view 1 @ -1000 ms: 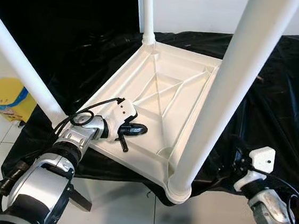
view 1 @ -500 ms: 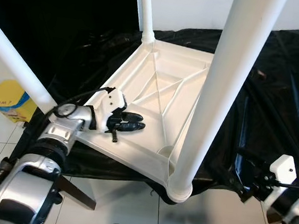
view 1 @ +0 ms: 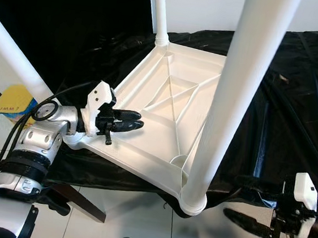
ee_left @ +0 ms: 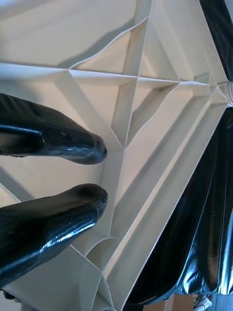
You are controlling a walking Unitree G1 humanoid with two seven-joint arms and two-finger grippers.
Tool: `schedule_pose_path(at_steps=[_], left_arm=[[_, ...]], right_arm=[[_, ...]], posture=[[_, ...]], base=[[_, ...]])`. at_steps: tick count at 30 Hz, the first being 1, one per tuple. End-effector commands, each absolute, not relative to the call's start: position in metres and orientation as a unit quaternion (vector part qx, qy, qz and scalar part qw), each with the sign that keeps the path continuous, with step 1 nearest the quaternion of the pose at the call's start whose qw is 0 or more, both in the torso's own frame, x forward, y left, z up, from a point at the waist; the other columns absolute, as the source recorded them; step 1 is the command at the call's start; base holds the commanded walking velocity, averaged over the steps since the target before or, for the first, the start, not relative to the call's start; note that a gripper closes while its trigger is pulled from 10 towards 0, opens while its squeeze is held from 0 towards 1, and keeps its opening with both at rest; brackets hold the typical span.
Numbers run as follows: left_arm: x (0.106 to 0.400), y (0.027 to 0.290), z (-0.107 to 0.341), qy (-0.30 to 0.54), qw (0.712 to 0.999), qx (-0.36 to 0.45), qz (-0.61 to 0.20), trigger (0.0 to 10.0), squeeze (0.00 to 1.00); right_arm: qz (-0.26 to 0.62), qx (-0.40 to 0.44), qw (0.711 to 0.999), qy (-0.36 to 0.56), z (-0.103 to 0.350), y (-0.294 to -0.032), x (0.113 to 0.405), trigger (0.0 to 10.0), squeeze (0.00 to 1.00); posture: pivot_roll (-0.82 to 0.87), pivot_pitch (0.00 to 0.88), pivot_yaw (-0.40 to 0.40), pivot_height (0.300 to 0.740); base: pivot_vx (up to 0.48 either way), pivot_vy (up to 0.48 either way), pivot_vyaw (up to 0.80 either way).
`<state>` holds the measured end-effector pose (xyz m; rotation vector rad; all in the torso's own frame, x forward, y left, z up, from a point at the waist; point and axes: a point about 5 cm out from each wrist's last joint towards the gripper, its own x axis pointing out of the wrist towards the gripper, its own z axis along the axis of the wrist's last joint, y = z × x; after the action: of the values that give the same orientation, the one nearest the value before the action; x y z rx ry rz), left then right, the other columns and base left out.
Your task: Building children table
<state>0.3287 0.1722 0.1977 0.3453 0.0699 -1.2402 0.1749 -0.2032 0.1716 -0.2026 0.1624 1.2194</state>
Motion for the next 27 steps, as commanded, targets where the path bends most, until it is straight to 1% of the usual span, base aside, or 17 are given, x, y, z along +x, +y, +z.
schedule_pose_path(at_steps=[1, 3, 4, 5, 7, 8, 9, 11, 12, 13, 15, 16, 18, 19, 21, 25, 27], left_arm=[[0.323, 0.178, 0.2, 0.047, 0.782, 0.161, -0.6, 10.0, 0.0], [0.323, 0.178, 0.2, 0.047, 0.782, 0.161, -0.6, 10.0, 0.0], [0.322, 0.178, 0.202, 0.048, 0.783, 0.16, -0.6, 10.0, 0.0], [0.322, 0.178, 0.202, 0.048, 0.783, 0.16, -0.6, 10.0, 0.0], [0.322, 0.177, 0.205, 0.049, 0.783, 0.157, -0.6, 10.0, 0.0], [0.322, 0.177, 0.205, 0.049, 0.783, 0.157, -0.6, 10.0, 0.0], [0.322, 0.177, 0.206, 0.049, 0.783, 0.156, -0.6, 10.0, 0.0], [0.322, 0.177, 0.206, 0.049, 0.783, 0.156, -0.6, 10.0, 0.0], [0.321, 0.176, 0.208, 0.046, 0.785, 0.15, -0.6, 10.0, 0.0], [0.321, 0.176, 0.208, 0.046, 0.785, 0.15, -0.6, 10.0, 0.0], [0.32, 0.173, 0.212, 0.038, 0.786, 0.142, -0.6, 10.0, 0.0], [0.32, 0.173, 0.212, 0.038, 0.786, 0.142, -0.6, 10.0, 0.0], [0.317, 0.171, 0.217, 0.028, 0.788, 0.128, -0.602, 10.0, 0.0], [0.317, 0.171, 0.217, 0.028, 0.788, 0.128, -0.602, 10.0, 0.0], [0.312, 0.17, 0.223, 0.02, 0.79, 0.117, -0.602, 10.0, 0.0], [0.308, 0.168, 0.228, 0.013, 0.789, 0.109, -0.604, 10.0, 0.0], [0.305, 0.166, 0.235, 0.002, 0.788, 0.1, -0.608, 10.0, 0.0]], right_arm=[[0.603, -0.082, 0.79, 0.072, 0.173, -0.189, 0.174, 10.0, 0.0], [0.603, -0.082, 0.79, 0.072, 0.173, -0.189, 0.174, 10.0, 0.0], [0.613, -0.079, 0.783, 0.069, 0.172, -0.182, 0.175, 10.0, 0.0], [0.613, -0.079, 0.783, 0.069, 0.172, -0.182, 0.175, 10.0, 0.0], [0.629, -0.074, 0.772, 0.052, 0.168, -0.165, 0.179, 10.0, 0.0], [0.629, -0.074, 0.772, 0.052, 0.168, -0.165, 0.179, 10.0, 0.0], [0.634, -0.075, 0.769, 0.042, 0.167, -0.159, 0.181, 10.0, 0.0], [0.634, -0.075, 0.769, 0.042, 0.167, -0.159, 0.181, 10.0, 0.0], [0.63, -0.068, 0.773, 0.019, 0.167, -0.149, 0.185, 10.0, 0.0], [0.63, -0.068, 0.773, 0.019, 0.167, -0.149, 0.185, 10.0, 0.0], [0.605, -0.042, 0.794, -0.029, 0.171, -0.133, 0.198, 10.0, 0.0], [0.605, -0.042, 0.794, -0.029, 0.171, -0.133, 0.198, 10.0, 0.0], [0.588, -0.021, 0.807, -0.05, 0.171, -0.12, 0.204, 10.0, 0.0], [0.588, -0.021, 0.807, -0.05, 0.171, -0.12, 0.204, 10.0, 0.0], [0.574, -0.011, 0.817, -0.057, 0.169, -0.112, 0.207, 10.0, 0.0], [0.557, -0.008, 0.828, -0.064, 0.167, -0.109, 0.211, 10.0, 0.0], [0.539, -0.025, 0.839, -0.065, 0.162, -0.116, 0.222, 10.0, 0.0]], posture=[[-0.16, 0.084, 0.143, 0.74], [-0.16, 0.084, 0.143, 0.74], [-0.16, 0.086, 0.144, 0.74], [-0.16, 0.086, 0.144, 0.74], [-0.14, 0.086, 0.146, 0.74], [-0.14, 0.086, 0.146, 0.74], [-0.14, 0.087, 0.148, 0.74], [-0.14, 0.087, 0.148, 0.74], [-0.14, 0.086, 0.144, 0.74], [-0.14, 0.086, 0.144, 0.74], [-0.12, 0.085, 0.129, 0.74], [-0.12, 0.085, 0.129, 0.74], [-0.12, 0.085, 0.125, 0.74], [-0.12, 0.085, 0.125, 0.74], [-0.11, 0.084, 0.118, 0.74], [-0.11, 0.084, 0.114, 0.74], [-0.12, 0.085, 0.112, 0.74]], base=[[0.0, 0.0, 0.0], [0.0, 0.0, 0.0], [0.0, 0.0, 0.0], [0.0, 0.0, 0.0], [0.0, 0.0, 0.0], [0.0, 0.0, 0.0], [0.0, 0.0, 0.0], [0.0, 0.0, 0.0], [0.0, 0.0, 0.0], [0.0, 0.0, 0.0], [0.0, 0.0, 0.0], [0.0, 0.0, 0.0], [0.0, 0.0, 0.0], [0.0, 0.0, 0.0], [0.0, 0.0, 0.0], [0.0, 0.0, 0.0], [0.0, 0.0, 0.0]])
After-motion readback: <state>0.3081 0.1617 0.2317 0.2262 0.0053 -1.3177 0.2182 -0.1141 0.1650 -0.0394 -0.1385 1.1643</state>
